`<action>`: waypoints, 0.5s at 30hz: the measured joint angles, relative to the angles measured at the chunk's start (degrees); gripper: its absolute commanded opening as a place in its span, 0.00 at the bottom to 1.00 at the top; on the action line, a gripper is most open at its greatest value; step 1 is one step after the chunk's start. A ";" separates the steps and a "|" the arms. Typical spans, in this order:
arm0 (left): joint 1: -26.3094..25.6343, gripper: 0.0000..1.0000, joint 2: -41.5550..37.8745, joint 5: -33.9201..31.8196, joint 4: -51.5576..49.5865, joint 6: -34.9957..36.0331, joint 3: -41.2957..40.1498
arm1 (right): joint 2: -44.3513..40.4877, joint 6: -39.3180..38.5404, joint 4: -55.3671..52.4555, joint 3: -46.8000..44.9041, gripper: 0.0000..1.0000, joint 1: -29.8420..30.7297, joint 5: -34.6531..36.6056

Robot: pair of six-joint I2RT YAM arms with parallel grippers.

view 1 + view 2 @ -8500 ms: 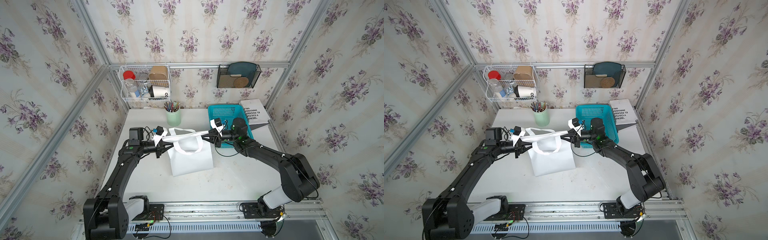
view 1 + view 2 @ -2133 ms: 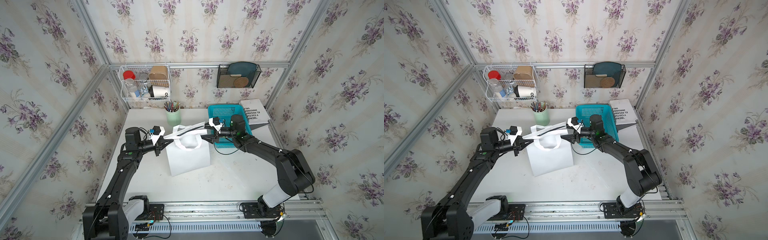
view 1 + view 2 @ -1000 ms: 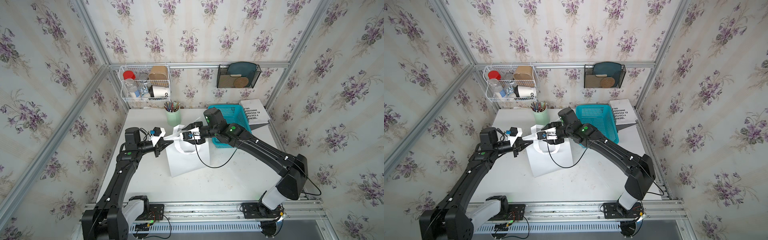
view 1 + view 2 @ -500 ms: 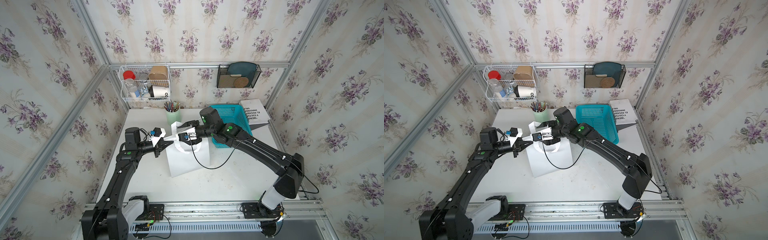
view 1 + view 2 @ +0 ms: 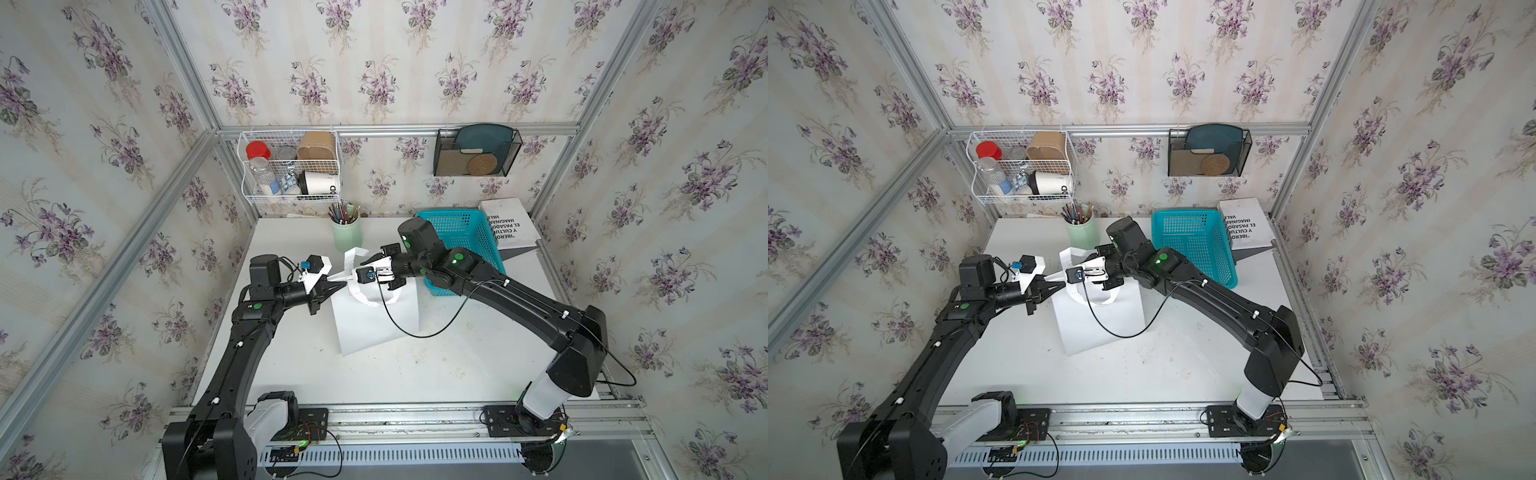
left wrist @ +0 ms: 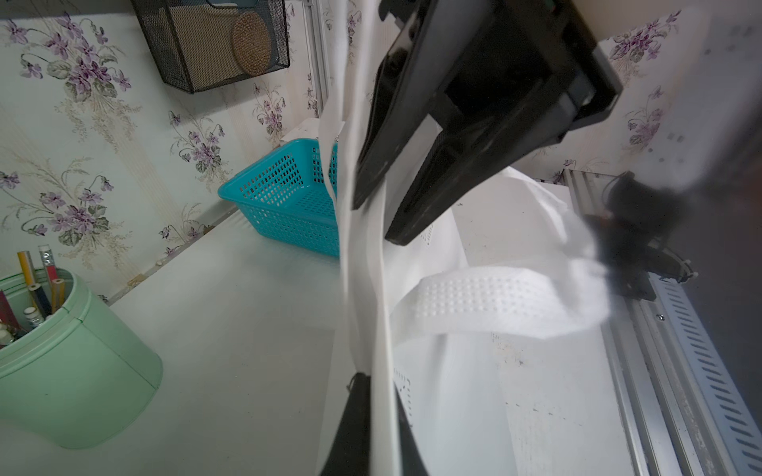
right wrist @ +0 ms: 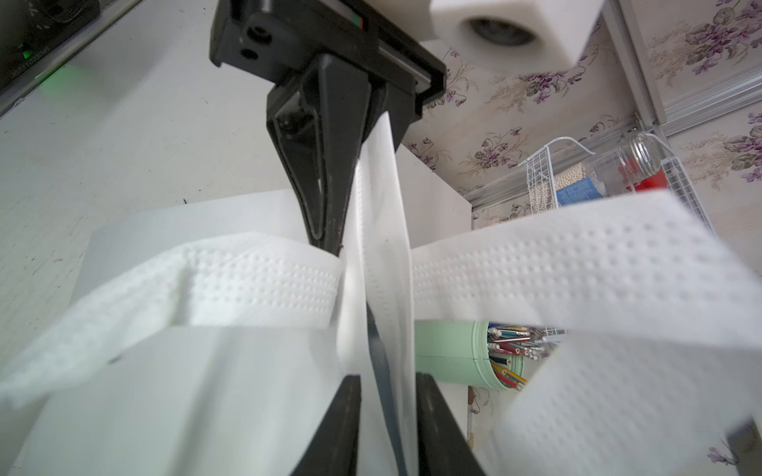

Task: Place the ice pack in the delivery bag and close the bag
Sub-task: Adjust the delivery bag at the center of the board.

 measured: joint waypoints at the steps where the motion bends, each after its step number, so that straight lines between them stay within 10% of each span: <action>1: 0.00 0.00 -0.09 -0.20 0.00 0.00 0.00 | -0.15 0.04 -0.11 -0.24 0.20 0.07 0.00; 15: -0.02 0.00 -0.26 -0.96 0.00 -1.03 0.00 | -1.68 1.29 0.90 -2.91 0.13 1.01 1.20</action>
